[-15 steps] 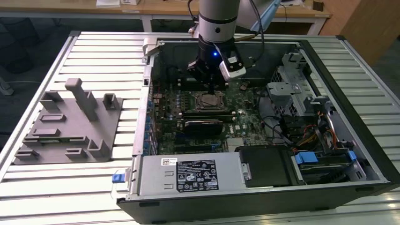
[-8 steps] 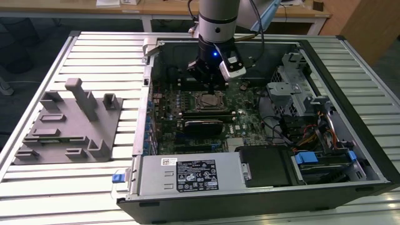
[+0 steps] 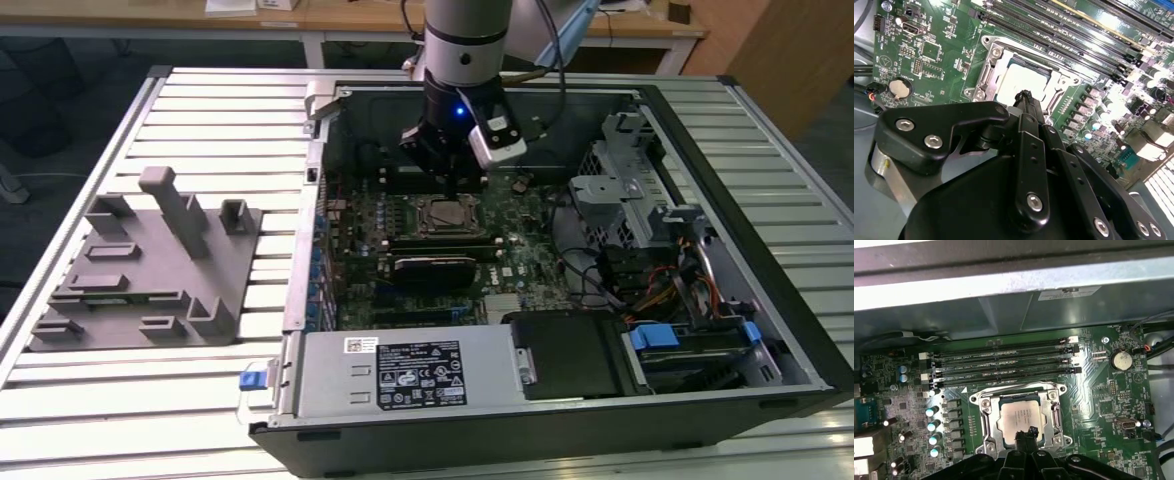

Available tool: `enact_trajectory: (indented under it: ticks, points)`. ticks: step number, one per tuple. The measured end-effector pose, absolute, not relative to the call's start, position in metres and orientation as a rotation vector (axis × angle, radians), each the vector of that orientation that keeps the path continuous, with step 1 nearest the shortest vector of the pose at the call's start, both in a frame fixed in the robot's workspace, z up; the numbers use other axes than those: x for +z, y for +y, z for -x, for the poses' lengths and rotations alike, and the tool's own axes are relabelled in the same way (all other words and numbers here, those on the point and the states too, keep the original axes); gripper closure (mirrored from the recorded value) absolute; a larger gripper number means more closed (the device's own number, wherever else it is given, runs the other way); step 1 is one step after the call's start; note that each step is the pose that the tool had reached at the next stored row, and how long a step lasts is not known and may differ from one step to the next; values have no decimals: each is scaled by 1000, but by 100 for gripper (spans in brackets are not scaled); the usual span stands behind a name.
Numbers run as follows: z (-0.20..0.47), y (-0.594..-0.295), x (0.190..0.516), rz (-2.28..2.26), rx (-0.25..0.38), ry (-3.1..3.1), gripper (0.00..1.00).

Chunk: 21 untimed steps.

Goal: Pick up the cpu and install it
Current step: 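Install the second cpu locking lever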

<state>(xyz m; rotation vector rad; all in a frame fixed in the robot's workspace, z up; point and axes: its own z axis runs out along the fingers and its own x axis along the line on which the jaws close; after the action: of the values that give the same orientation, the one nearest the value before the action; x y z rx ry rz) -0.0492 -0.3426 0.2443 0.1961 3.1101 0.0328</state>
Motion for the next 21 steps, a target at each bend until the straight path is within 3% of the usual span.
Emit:
enact_trajectory:
  ticks: [21]
  points:
    - [49,-358,248,-196,31,3110,89]
